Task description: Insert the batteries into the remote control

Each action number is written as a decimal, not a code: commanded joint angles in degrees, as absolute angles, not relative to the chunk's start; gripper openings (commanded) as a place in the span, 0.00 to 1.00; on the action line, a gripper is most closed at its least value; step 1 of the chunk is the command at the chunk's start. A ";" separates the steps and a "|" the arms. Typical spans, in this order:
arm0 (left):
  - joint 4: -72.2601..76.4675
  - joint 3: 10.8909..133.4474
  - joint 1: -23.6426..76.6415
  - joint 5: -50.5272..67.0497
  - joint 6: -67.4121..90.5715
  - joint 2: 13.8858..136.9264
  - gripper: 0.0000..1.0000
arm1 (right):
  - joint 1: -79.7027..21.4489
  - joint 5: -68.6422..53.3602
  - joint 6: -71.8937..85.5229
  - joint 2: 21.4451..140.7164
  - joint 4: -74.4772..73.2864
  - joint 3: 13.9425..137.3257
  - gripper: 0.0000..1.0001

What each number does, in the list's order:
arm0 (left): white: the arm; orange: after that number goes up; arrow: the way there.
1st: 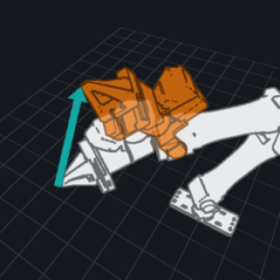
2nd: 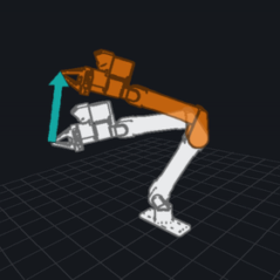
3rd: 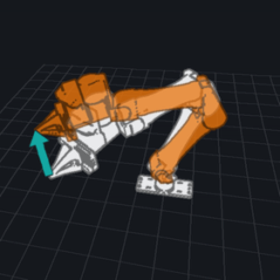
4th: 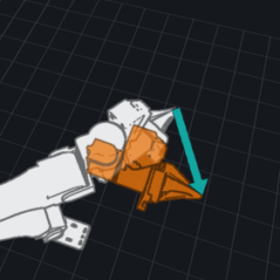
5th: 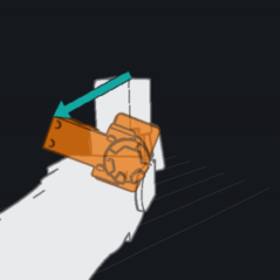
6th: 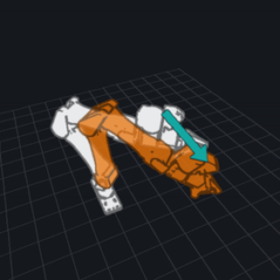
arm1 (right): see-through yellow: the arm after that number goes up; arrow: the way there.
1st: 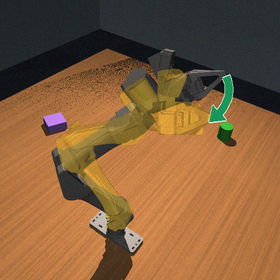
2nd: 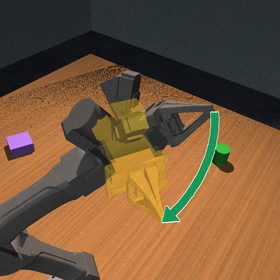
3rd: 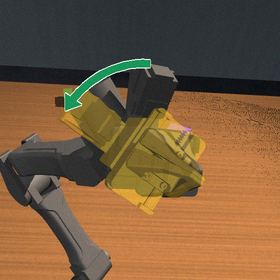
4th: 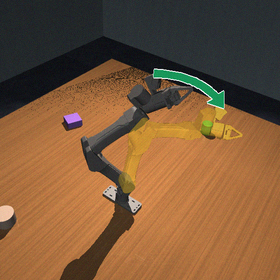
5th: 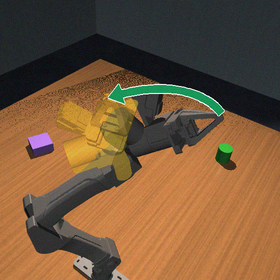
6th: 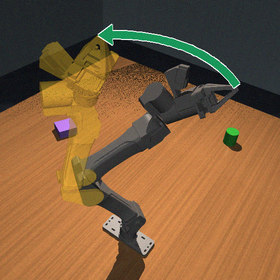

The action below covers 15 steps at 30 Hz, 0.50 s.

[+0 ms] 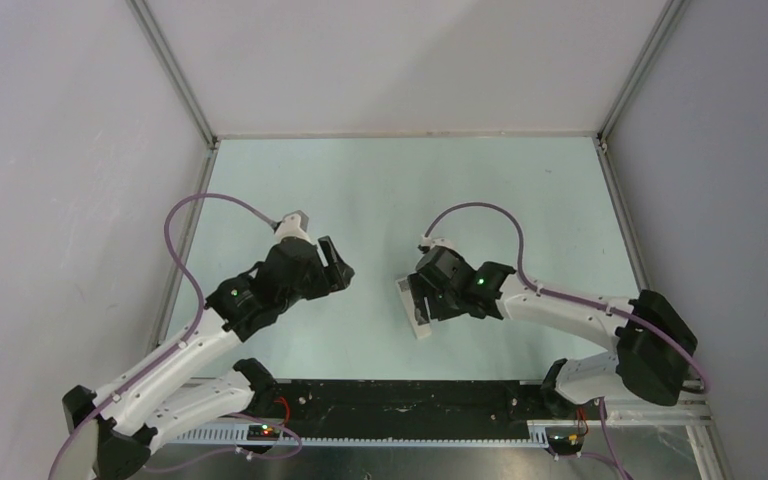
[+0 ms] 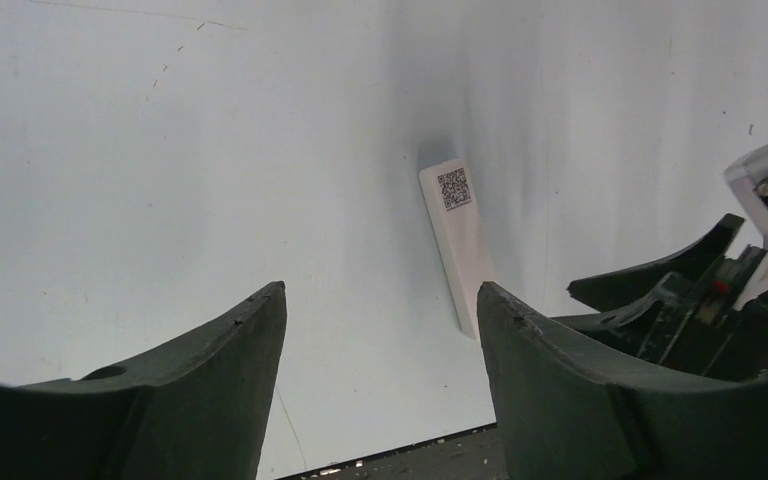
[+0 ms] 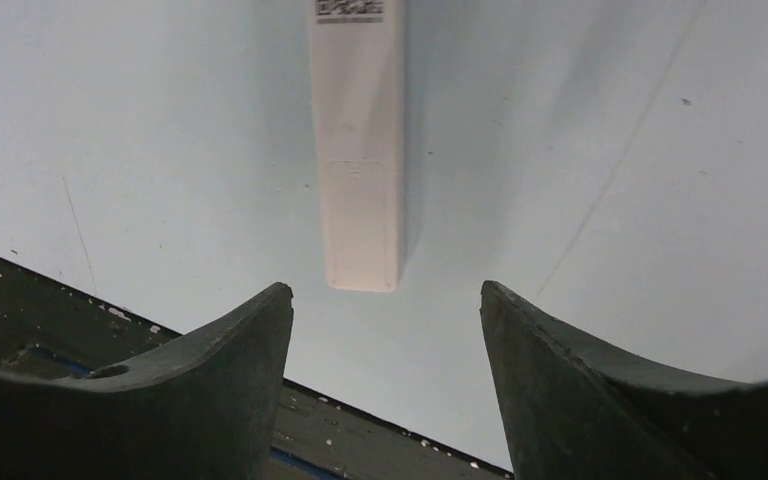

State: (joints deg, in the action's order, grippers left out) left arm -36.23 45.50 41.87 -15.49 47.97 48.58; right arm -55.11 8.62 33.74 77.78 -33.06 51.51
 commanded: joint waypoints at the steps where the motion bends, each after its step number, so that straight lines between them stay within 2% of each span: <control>1: -36.19 44.57 41.19 -17.89 47.22 47.32 0.74 | -56.41 7.07 32.47 81.70 -28.29 51.86 0.74; 15: -36.08 41.85 40.65 -18.84 47.74 44.18 0.79 | -58.13 6.99 27.25 92.49 -23.18 51.86 0.66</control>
State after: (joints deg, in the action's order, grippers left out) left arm -36.77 42.41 41.39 -16.49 47.94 45.28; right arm -57.23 6.35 28.73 90.15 -25.65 51.44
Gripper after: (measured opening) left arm 0.785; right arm 0.681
